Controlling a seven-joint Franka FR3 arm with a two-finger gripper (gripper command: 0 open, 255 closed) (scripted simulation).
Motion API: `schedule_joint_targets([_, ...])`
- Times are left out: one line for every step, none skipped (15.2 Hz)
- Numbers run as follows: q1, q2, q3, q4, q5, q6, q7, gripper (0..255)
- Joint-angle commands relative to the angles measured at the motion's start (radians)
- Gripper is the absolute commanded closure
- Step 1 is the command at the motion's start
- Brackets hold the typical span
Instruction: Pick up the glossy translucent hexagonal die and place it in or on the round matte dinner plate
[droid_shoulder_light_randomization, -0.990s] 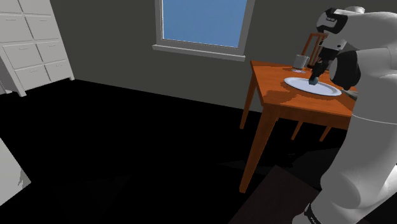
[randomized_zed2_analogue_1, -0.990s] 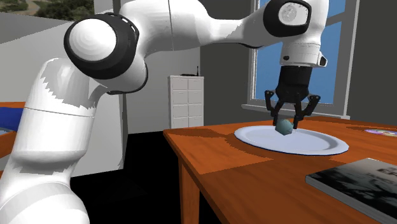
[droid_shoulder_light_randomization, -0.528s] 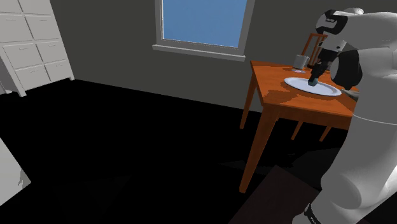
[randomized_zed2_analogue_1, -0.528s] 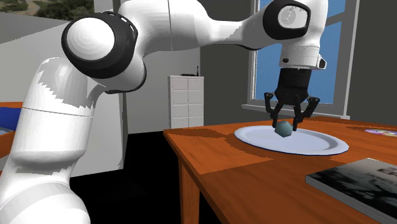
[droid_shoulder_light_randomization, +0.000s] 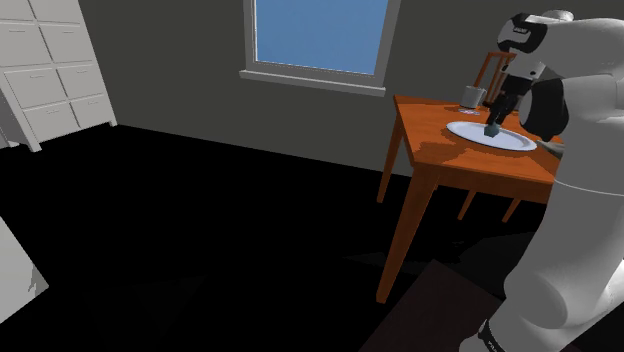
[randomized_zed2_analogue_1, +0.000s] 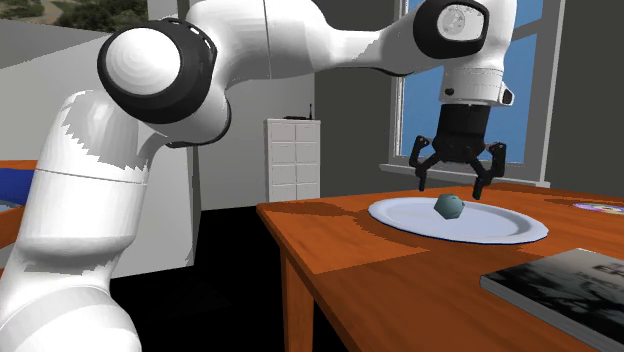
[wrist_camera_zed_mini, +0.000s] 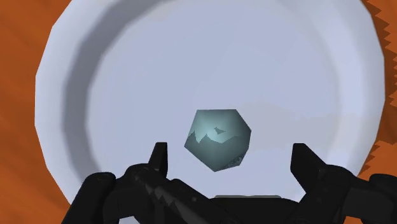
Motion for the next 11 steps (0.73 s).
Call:
schedule_joint_targets([-0.044, 0.043, 0.000, 0.108, 0.035, -0.077, -0.008, 0])
schedule_joint_targets([-0.078, 0.072, 0.003, 0.182, 0.059, -0.128, -0.013, 0])
schedule_joint_targets([-0.110, 0.099, 0.005, 0.247, 0.082, -0.171, -0.015, 0])
schedule_joint_targets([-0.111, 0.099, 0.007, 0.247, 0.081, -0.171, -0.015, 0])
schedule_joint_targets([-0.111, 0.098, 0.007, 0.247, 0.081, -0.171, -0.015, 0])
schedule_joint_targets([-0.111, 0.098, 0.007, 0.247, 0.081, -0.171, -0.015, 0])
schedule_joint_targets([-0.111, 0.098, 0.007, 0.247, 0.081, -0.171, -0.015, 0])
schedule_joint_targets([-0.111, 0.098, 0.007, 0.247, 0.081, -0.171, -0.015, 0])
schedule_joint_targets([-0.111, 0.098, 0.007, 0.247, 0.081, -0.171, -0.015, 0])
schedule_joint_targets([-0.111, 0.098, 0.007, 0.247, 0.081, -0.171, -0.015, 0])
schedule_joint_targets([-0.111, 0.098, 0.007, 0.247, 0.081, -0.171, -0.015, 0])
